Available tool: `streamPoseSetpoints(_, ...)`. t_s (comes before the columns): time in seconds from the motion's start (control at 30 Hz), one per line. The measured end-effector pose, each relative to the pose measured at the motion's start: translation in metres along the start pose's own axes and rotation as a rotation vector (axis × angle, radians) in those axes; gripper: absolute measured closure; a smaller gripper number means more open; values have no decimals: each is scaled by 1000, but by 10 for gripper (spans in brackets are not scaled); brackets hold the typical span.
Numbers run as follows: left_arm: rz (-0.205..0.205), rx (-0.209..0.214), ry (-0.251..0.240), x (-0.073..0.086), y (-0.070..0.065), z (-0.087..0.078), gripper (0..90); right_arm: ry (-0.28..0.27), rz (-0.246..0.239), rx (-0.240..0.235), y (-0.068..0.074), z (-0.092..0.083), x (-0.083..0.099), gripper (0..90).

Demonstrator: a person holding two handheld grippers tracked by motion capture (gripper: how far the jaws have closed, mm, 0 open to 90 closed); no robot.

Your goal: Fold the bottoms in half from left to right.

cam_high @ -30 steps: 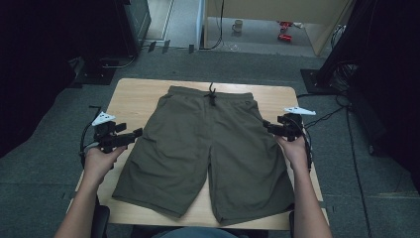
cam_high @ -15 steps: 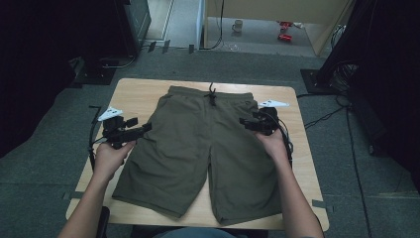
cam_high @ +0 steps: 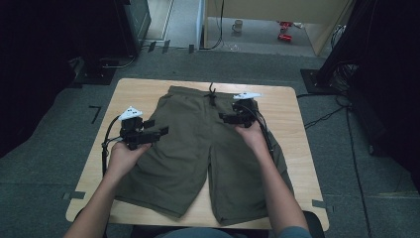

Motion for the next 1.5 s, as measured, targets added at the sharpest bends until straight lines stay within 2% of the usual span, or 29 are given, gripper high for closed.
streamPoseSetpoints(0.1,16,-13,10,3,2,2,287,-24,-6,-9,4,8,-7,320)
streamPoseSetpoints(0.17,27,-32,12,4,4,1,284,0,10,-17,5,14,-8,308)
streamPoseSetpoints(0.3,65,-53,14,9,-2,-7,266,8,-10,-32,9,28,-17,316)
streamPoseSetpoints(0.47,42,-57,40,25,-3,-23,258,26,-20,-54,14,46,-30,315)
streamPoseSetpoints(0.5,40,-63,44,28,-1,-26,255,18,-39,-52,16,51,-34,339)
streamPoseSetpoints(0.57,25,-64,49,35,1,-33,250,8,-45,-53,16,52,-36,340)
streamPoseSetpoints(0.63,25,-76,54,41,5,-38,241,36,-36,-59,15,60,-39,327)
streamPoseSetpoints(0.7,34,-91,65,46,9,-43,237,39,-40,-56,15,62,-39,326)
streamPoseSetpoints(0.77,47,-111,65,49,11,-47,225,41,-50,-53,14,66,-43,326)
streamPoseSetpoints(0.83,55,-114,67,52,11,-50,225,50,-49,-49,13,70,-46,324)
streamPoseSetpoints(0.93,25,-104,68,55,14,-54,216,37,-48,-59,13,75,-51,330)
streamPoseSetpoints(1.0,-1,-105,75,56,16,-57,206,47,-33,-63,12,80,-53,321)
streamPoseSetpoints(1.07,18,-126,71,58,17,-61,202,51,-35,-62,12,81,-54,321)
streamPoseSetpoints(1.13,6,-122,67,60,16,-66,201,55,-58,-61,13,89,-57,323)
streamPoseSetpoints(1.23,-5,-126,56,61,13,-74,201,51,-67,-61,13,93,-59,324)
streamPoseSetpoints(1.27,-16,-113,56,62,11,-76,201,65,-54,-67,14,98,-59,318)
streamPoseSetpoints(1.33,-49,-68,51,60,3,-82,202,70,-59,-64,13,101,-60,318)
streamPoseSetpoints(1.43,-26,-67,49,62,-6,-81,203,74,-68,-66,15,111,-63,319)
streamPoseSetpoints(1.5,1,-101,60,66,-4,-75,202,91,-73,-72,17,119,-64,318)
Point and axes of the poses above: each handheld gripper's, and its own axes: z roughly forward along the jaws, x roughly out of its underside, y roughly to its left, the point moved 10 cm from there along z, roughly forward along the jaws, and after that the axes turned 13 degrees about -x, right-handed, at the moved point
